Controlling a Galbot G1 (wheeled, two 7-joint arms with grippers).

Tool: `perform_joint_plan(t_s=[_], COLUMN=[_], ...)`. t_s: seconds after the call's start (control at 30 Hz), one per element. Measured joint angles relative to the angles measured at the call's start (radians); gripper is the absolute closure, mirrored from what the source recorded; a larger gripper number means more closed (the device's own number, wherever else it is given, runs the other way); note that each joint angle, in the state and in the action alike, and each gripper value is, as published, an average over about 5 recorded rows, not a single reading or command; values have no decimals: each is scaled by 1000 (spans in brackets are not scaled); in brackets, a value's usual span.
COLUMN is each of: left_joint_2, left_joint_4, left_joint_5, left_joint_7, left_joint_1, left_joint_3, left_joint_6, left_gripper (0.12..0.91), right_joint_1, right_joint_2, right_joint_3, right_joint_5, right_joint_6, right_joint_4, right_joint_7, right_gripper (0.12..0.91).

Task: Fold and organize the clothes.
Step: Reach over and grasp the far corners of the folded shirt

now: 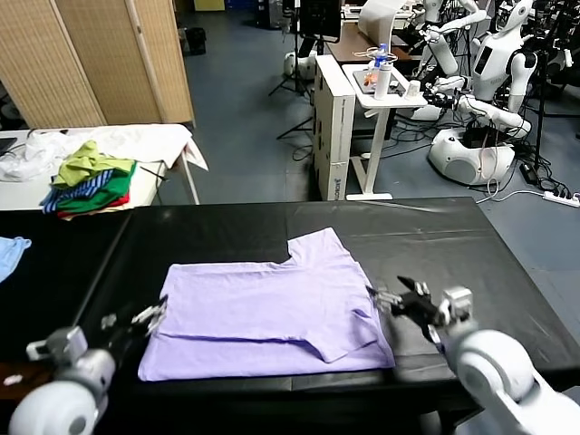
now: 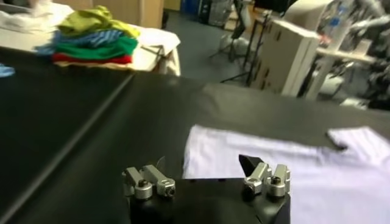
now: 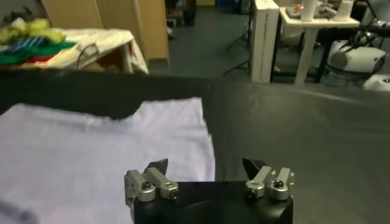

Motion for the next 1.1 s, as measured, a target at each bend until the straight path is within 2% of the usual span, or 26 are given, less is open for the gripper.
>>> perform_joint_plan(t_s=[0.23, 0.5, 0.77, 1.1], left_joint_2=[44, 60, 66, 71], left_joint_4=[205, 363, 414, 435], left_joint_5=[-5, 21, 21, 5], left_joint_7=[29, 73, 83, 85], left_joint_1=[-204, -322, -340, -362], left_joint_3=[110, 178, 193, 210], left_joint_6=[19, 25, 29, 46], left_gripper=[123, 123, 123, 148], right_joint_1=[170, 267, 329, 382], right_joint_2=[70, 135, 190, 210], right_joint_3=[-121, -176, -216, -256], right_joint_5=[-8, -17, -24, -24], right_joint_6=[-16, -22, -24, -74], right_joint_4=[-160, -294, -393, -452], right_joint_7=[17, 5, 4, 21], right_gripper=[118, 118, 118, 118])
